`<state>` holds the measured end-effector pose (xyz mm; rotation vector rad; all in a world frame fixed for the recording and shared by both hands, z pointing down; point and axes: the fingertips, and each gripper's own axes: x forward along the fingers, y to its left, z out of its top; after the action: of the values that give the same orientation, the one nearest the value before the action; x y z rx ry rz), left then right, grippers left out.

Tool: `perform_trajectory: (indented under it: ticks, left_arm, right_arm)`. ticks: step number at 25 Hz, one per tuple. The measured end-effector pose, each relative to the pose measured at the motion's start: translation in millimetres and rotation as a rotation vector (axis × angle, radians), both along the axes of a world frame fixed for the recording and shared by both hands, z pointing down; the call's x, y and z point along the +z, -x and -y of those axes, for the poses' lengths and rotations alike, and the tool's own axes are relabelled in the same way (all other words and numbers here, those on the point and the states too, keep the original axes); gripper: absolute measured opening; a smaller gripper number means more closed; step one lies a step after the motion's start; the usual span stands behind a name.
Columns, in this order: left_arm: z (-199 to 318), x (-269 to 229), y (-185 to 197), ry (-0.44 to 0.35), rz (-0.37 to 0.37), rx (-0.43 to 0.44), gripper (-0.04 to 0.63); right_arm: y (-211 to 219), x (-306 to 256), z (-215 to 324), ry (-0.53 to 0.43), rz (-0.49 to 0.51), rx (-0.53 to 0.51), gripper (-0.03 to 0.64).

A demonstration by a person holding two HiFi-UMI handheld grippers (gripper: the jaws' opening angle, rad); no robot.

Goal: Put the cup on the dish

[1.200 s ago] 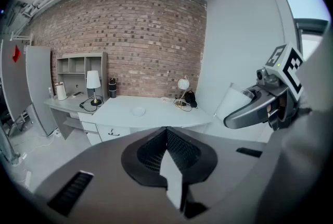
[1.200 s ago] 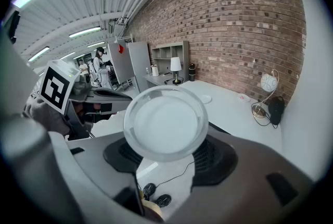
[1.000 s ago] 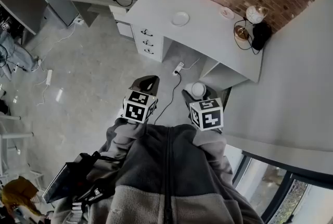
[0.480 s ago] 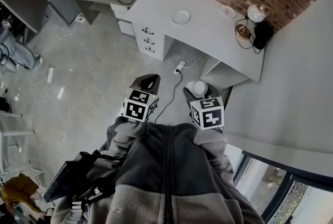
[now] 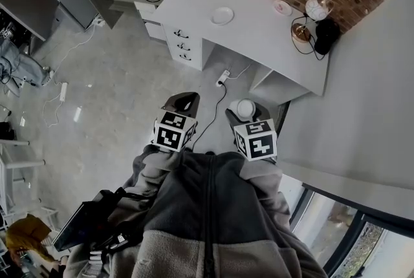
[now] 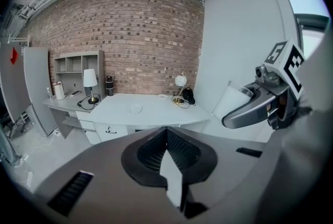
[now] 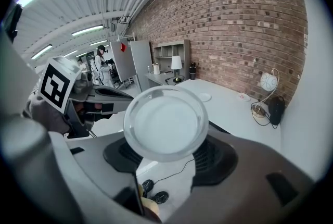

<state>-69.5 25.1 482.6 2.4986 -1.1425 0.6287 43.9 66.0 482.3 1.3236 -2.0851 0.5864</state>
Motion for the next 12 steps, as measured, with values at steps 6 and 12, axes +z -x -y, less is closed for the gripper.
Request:
perform_trajectory:
  ticks: [6,12]
  left_arm:
    - [-19.3,11.0,-19.5,0.007,0.011,-0.020,0.005]
    - [-28.0,12.3,-29.3,-0.008,-0.003,-0.030,0.005]
  right_arm:
    - [-20.9,11.8,-17.7,0.007,0.009,-0.016,0.255]
    - [-26.3,16.1,-26.6,0.012,0.010,-0.039,0.255]
